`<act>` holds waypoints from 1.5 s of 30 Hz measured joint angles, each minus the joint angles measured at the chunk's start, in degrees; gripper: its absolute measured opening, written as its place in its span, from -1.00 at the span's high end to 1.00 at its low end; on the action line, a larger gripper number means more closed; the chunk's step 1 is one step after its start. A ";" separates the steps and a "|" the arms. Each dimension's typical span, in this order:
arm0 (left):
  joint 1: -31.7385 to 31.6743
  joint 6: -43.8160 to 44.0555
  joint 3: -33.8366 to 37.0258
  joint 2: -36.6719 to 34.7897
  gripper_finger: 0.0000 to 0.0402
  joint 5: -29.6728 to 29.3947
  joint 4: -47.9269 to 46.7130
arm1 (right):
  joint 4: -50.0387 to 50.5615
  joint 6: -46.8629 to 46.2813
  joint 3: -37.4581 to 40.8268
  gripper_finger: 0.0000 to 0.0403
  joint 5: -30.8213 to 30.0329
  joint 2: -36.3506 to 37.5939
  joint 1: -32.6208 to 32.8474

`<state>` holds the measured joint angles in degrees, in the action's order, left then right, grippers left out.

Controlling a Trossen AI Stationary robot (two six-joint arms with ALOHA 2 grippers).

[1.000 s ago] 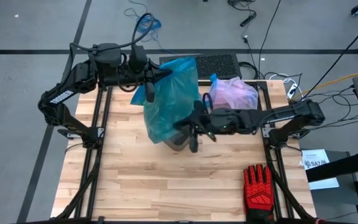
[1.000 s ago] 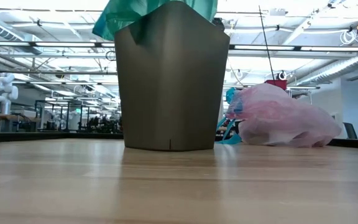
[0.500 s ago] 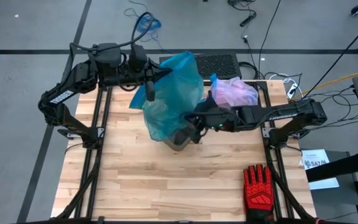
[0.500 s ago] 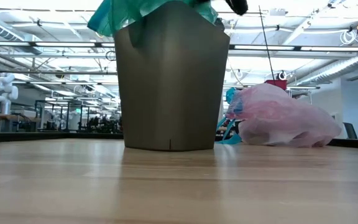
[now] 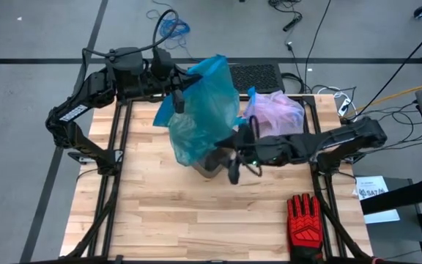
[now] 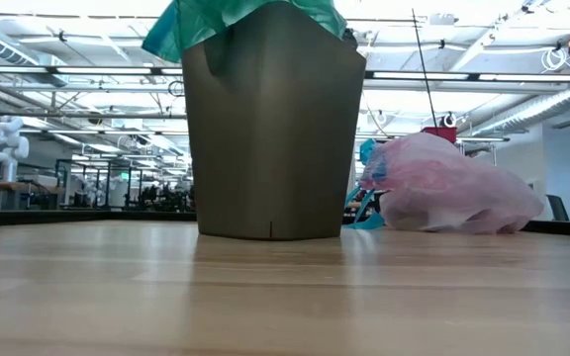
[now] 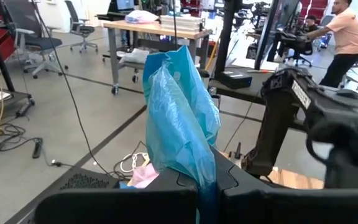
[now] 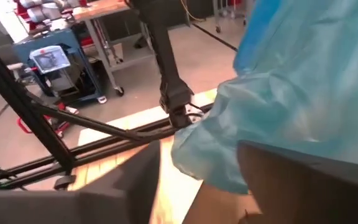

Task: Place trash/remove bag and relplace
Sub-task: Insert a new trash bag into the bin

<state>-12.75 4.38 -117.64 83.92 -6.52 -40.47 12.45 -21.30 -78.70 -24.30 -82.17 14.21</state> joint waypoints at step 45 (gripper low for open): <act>1.22 4.22 0.00 -0.24 1.00 2.16 1.68 | 18.60 1.27 -3.43 1.00 -13.92 -7.52 -4.51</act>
<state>-11.53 8.60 -117.64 83.68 -4.36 -38.79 31.05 -20.02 -82.13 -38.22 -89.69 9.69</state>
